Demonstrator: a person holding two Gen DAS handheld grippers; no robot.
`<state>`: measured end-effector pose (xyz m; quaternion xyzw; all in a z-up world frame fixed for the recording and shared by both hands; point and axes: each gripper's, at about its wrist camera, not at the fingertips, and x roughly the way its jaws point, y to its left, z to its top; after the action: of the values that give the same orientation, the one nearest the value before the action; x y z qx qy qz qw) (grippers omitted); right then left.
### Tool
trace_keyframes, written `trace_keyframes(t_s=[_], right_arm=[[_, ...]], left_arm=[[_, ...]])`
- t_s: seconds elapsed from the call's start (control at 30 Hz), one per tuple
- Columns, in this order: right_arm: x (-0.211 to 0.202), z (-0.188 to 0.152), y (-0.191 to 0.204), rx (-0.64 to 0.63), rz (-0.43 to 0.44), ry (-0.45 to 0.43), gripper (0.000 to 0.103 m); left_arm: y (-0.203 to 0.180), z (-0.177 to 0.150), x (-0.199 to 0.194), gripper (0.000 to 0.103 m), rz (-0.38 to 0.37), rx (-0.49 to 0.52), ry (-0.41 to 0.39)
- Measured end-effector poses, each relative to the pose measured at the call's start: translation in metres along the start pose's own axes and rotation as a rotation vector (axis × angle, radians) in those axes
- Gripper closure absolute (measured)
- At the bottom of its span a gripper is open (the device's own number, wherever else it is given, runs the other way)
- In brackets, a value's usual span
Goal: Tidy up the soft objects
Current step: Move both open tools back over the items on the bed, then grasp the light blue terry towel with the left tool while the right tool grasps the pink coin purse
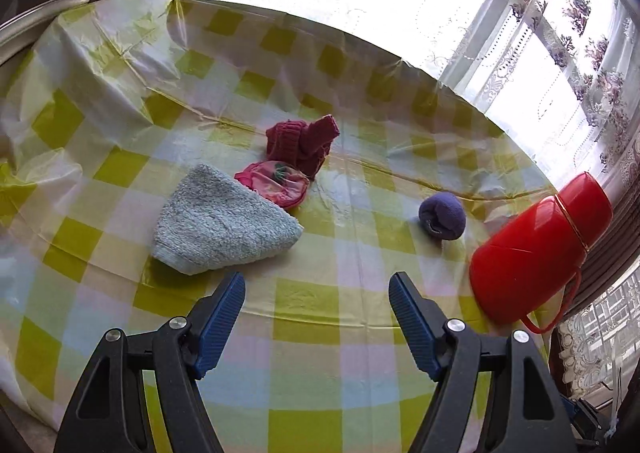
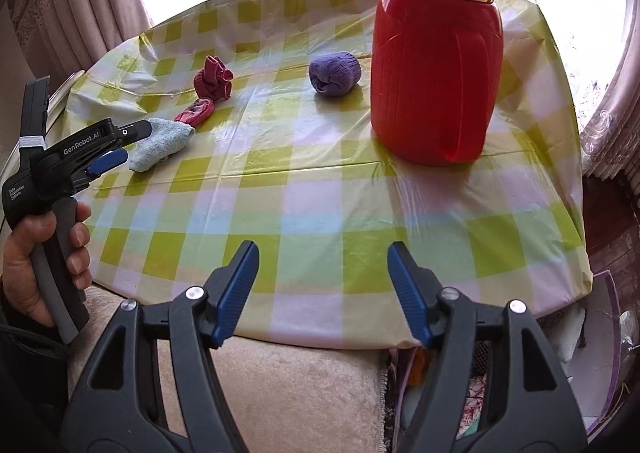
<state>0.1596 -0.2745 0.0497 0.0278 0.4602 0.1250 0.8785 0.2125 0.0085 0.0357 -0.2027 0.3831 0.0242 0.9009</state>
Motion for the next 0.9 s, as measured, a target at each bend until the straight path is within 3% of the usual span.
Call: trace_keyframes(t_s=[0.2,0.33,0.5,0.6,0.7,0.9], right_arm=[[0.026,0.020,0.027,-0.027,0.025,0.009,0.031],[0.043,0.036,0.043,-0.042,0.036,0.009,0.030],[0.063,0.058,0.062,-0.045,0.045,-0.013,0.024],[0.077,0.078,0.073,-0.039,0.046,-0.036,0.020],[0.091,0.098,0.084,-0.025,0.048,-0.064,0.016],[0.128,0.131,0.117,-0.023,0.075,-0.074,0.012]], left_arm=[[0.044,0.027,0.019,0.021,0.085,-0.064,-0.007],[0.059,0.037,0.042,0.020,0.126,-0.066,0.034],[0.069,0.039,0.067,0.019,0.150,-0.054,0.082],[0.072,0.034,0.078,0.019,0.128,-0.046,0.115],[0.066,0.029,0.080,0.020,0.131,0.015,0.108],[0.056,0.025,0.077,0.051,0.104,0.073,0.097]])
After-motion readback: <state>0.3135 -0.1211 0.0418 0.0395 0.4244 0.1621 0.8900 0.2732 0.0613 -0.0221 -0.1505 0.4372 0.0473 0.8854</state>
